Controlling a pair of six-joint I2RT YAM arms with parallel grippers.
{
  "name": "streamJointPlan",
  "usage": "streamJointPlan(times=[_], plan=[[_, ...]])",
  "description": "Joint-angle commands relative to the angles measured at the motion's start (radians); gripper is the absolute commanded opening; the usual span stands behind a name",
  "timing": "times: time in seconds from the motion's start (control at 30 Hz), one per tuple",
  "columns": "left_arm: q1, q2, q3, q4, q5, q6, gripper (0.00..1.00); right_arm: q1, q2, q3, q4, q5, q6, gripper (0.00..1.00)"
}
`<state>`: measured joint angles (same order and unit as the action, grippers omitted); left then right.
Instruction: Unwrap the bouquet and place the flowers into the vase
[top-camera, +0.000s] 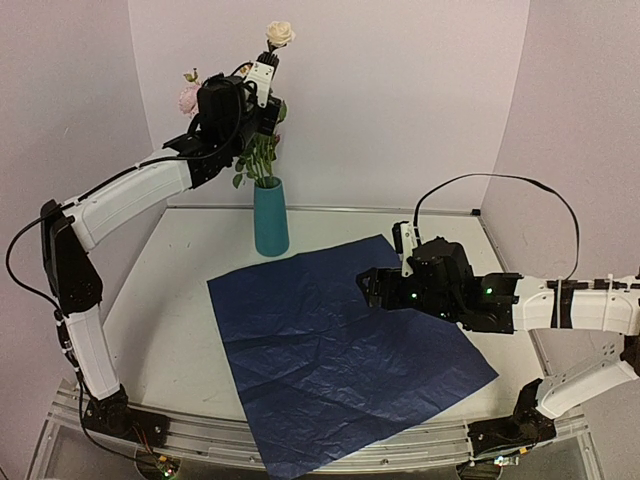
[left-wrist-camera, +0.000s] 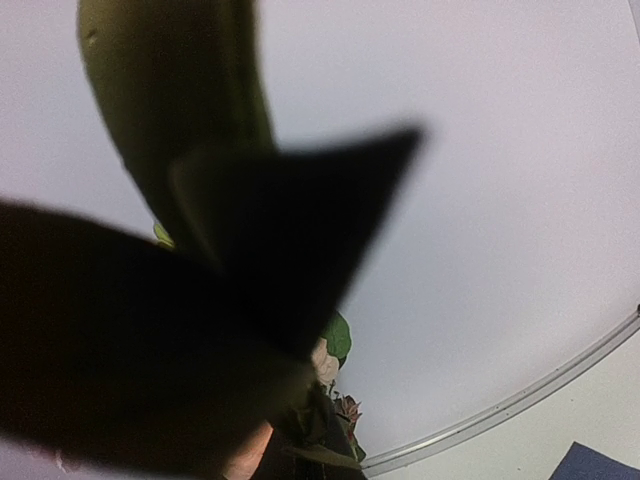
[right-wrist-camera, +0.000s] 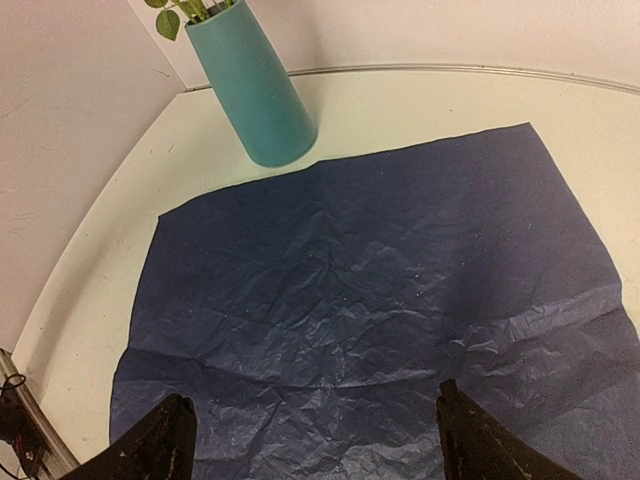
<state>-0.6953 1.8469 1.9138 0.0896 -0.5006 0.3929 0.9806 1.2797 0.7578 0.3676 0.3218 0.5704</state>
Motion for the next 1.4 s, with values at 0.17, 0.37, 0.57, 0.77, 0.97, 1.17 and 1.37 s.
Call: streamJointPlan(times=[0.17,0.37,0.57,0.77,0.97,1.17,1.37], plan=[[0.061,0.035,-0.024,0.064,0.057,-0.075,0.0,0.003,-0.014,0.008,0.017,0.03,-0.025,0.84],[0.073,0.076,-0.029,0.068,0.116,-0.06,0.0,0.002,-0.011,0.01,0.017,0.036,-0.031,0.84],[0.074,0.104,-0.028,0.069,0.122,-0.069,0.0,0.002,0.001,0.02,0.017,0.04,-0.038,0.84],[0.081,0.115,-0.048,0.07,0.12,-0.078,0.0,0.002,0.009,0.026,0.017,0.04,-0.041,0.84],[0.087,0.122,-0.079,0.07,0.136,-0.102,0.0,0.003,0.007,0.023,0.017,0.041,-0.038,0.84],[0.108,0.143,-0.107,0.071,0.194,-0.141,0.0,0.002,0.004,0.02,0.017,0.039,-0.034,0.84],[0.11,0.158,-0.131,0.07,0.202,-0.178,0.0,0.0,0.01,0.021,0.017,0.038,-0.032,0.84]])
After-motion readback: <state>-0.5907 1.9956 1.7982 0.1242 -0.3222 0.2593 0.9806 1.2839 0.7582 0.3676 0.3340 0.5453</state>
